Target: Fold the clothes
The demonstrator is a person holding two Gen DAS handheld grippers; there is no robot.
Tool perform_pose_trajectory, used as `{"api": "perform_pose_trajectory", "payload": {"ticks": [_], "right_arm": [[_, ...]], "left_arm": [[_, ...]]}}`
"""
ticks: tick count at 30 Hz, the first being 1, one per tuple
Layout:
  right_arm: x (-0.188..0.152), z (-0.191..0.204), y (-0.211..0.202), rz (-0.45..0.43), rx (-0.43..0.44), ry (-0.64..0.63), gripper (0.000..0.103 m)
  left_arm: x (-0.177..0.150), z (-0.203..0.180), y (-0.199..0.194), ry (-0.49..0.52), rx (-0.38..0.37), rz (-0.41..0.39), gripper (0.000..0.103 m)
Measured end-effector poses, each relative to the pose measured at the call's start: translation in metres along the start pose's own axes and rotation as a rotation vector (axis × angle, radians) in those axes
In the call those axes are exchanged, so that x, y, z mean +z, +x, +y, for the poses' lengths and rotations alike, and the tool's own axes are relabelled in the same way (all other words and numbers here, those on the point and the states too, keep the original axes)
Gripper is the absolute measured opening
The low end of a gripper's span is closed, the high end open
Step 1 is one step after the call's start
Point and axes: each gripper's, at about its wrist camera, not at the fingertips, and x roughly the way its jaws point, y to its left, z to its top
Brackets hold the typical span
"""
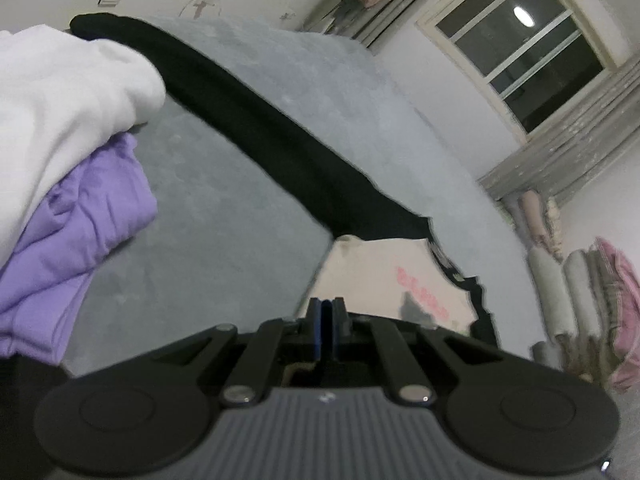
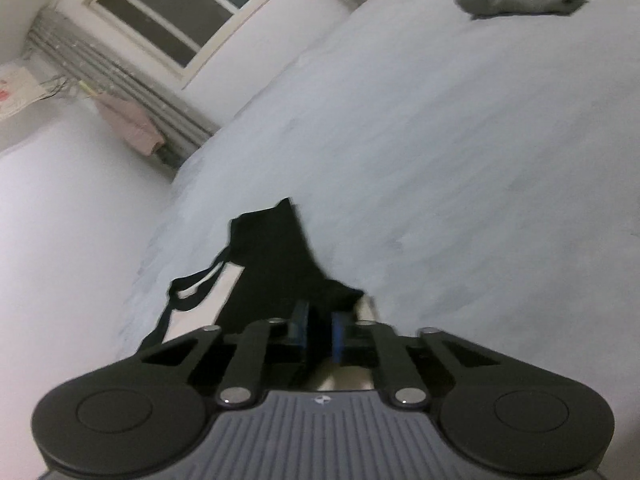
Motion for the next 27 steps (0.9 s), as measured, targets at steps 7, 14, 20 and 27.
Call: {"api": "perform_pose_trajectory", "payload": {"ticks": [7, 14, 20, 27], "right_arm": [[-0.004, -0.003, -0.003, -0.010, -0.042, -0.040, 0.000], [-0.003, 0.007, -0.012, 0.016, -0.103, -0.086, 0.002], [-0.007, 0.037, -0.037, 0.021, -0.257, -0.293, 0.036], [-0.084, 0.121, -0.066, 0.094, -0.034, -0.737, 0.037]], "left_arm": [[-0.003, 0.000, -0.023, -0.075, -0.042, -0.009, 0.004], [-0.003, 0.016, -0.004, -0.109, 0.028, 0.039, 0.004], [-0.005, 0.023, 0.004, -0.126, 0.060, 0.063, 0.004], [-0.007, 0.021, 0.004, -0.112, 0.060, 0.059, 0.004]]}}
